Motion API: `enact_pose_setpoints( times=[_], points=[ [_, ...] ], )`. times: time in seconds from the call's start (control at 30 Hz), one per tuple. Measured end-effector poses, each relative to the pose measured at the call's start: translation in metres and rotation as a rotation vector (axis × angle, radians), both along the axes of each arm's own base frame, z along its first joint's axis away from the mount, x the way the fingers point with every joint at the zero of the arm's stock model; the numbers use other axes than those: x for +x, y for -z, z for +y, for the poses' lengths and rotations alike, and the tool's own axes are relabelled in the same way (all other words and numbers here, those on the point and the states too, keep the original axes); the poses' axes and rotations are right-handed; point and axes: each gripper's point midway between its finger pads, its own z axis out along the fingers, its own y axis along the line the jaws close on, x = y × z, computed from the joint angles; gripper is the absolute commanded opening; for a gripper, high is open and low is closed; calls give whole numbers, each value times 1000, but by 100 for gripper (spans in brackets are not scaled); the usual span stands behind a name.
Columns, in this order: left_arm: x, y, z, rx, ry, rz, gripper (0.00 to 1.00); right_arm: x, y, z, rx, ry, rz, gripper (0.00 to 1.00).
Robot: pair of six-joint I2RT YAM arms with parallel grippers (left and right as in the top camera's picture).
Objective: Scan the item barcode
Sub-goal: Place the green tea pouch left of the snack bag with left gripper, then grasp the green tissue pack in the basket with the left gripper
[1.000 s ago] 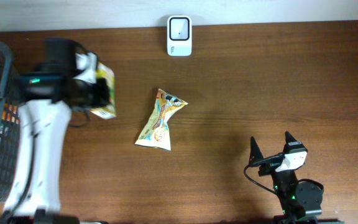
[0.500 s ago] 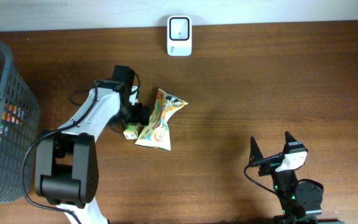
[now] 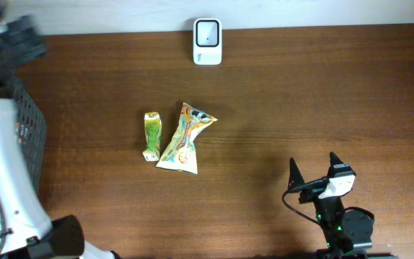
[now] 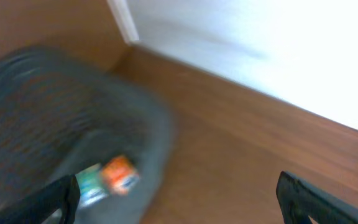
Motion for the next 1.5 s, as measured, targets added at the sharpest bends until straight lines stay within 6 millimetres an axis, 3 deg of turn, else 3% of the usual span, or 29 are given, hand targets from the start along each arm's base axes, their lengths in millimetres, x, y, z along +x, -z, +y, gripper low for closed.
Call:
enact_pose_setpoints(
  times=[0.1, 0.2, 0.3, 0.37, 0.43, 0.6, 0.73, 0.77, 0.97, 1.1, 1.13, 1.17, 1.2, 1.5],
  points=[
    [-33, 19, 65, -34, -187, 46, 99, 0, 0, 0, 0, 0, 0, 99],
    [-58, 45, 115, -90, -310, 85, 99, 0, 0, 0, 0, 0, 0, 99],
    [-64, 88, 144, -168, -362, 154, 91, 0, 0, 0, 0, 0, 0, 99],
    [-60, 129, 158, -230, -380, 223, 84, 0, 0, 0, 1, 0, 0, 99],
    [-55, 167, 168, -279, -387, 293, 84, 0, 0, 0, 0, 0, 0, 99],
    [-54, 256, 184, -400, -409, 432, 84, 0, 0, 0, 0, 0, 0, 99],
    [-56, 275, 191, -446, -394, 436, 84, 0, 0, 0, 0, 0, 0, 99],
    [-56, 283, 191, -458, -386, 450, 80, 0, 0, 0, 0, 0, 0, 99],
    [-58, 339, 185, -536, -363, 547, 79, 0, 0, 0, 0, 0, 0, 99],
    [-60, 357, 187, -552, -367, 569, 74, 0, 0, 0, 0, 0, 0, 99],
    [-61, 359, 187, -554, -367, 572, 67, 0, 0, 0, 0, 0, 0, 99],
    [-60, 359, 188, -551, -365, 569, 42, 0, 0, 0, 0, 0, 0, 99],
    [-60, 359, 188, -549, -360, 572, 33, 0, 0, 0, 1, 0, 0, 99],
    [-64, 353, 175, -606, -341, 599, 27, 0, 0, 0, 0, 0, 0, 99]
  ],
)
